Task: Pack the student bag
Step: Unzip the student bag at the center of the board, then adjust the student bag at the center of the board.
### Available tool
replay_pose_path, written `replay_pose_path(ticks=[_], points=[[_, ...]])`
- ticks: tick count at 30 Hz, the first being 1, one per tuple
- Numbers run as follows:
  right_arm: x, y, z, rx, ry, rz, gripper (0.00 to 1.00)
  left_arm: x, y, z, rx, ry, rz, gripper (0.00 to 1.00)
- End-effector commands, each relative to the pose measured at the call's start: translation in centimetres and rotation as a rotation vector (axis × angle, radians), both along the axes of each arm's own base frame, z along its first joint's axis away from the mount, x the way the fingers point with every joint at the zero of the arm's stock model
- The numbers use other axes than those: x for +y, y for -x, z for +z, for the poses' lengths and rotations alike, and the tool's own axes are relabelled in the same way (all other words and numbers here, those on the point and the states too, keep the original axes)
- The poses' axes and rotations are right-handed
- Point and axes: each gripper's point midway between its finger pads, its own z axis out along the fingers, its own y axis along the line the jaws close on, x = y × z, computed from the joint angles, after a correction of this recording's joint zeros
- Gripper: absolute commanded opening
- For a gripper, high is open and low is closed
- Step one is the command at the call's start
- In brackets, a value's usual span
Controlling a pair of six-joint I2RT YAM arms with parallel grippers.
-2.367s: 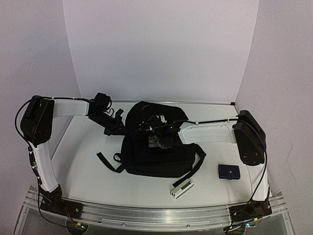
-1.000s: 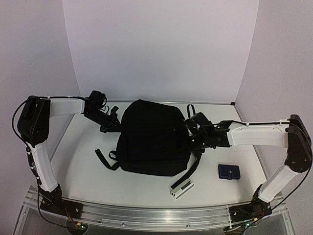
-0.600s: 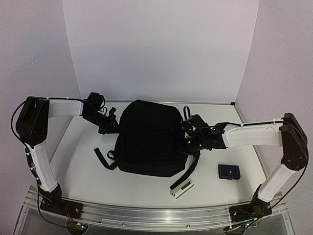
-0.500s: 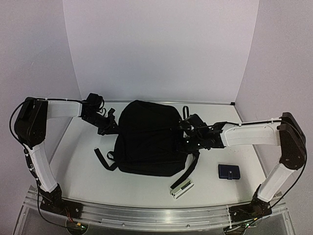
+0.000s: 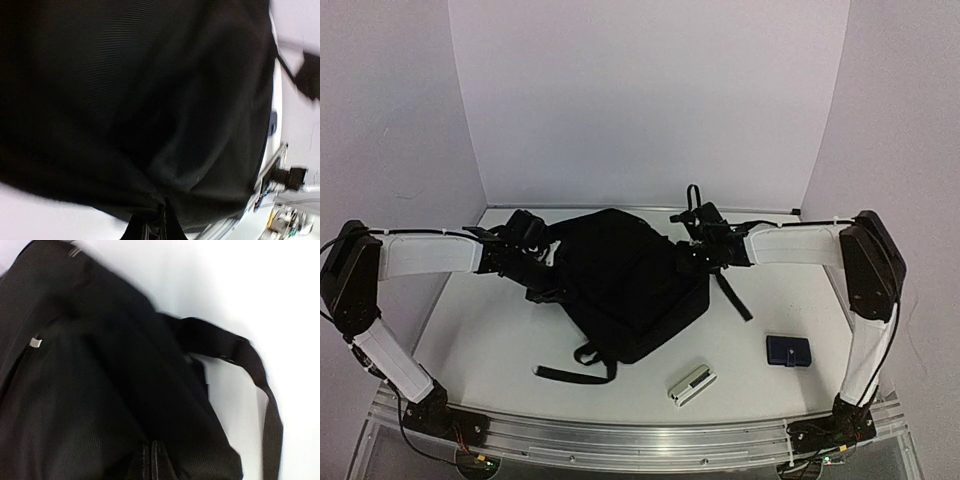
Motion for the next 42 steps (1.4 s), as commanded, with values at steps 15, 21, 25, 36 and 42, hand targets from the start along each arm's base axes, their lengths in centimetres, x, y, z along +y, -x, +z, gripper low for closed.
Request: replay_pose_path(ticks=[15,21,25,36,42], points=[[-0.4,-5.4,8.8,-0.209,-0.032,0.003,0.5,-6.9,5.7,11.7,-0.255,-0.027,-0.132,0.67],[-2.6,-1.7,10.4,-0.189,-0.106,-0.034,0.57,-6.7,0.7,10.6,-0.346,-0.28,-0.066,0.85],[-3.8,0.2,11.1,-0.186,-0.136,-0.059,0.6,-8.0,-1.4,8.5,-0.354,-0.364,-0.078,0.89],[-4.8,2.6,11.6,-0.179,-0.185,-0.079,0.63,-7.8,-4.6,4.2,-0.38,-0.562,-0.052,0.89],[-3.7,3.4,10.8,-0.159,-0.185,-0.064,0.63,-6.5,-5.1,3.6,-0.394,-0.632,-0.023,0.51]])
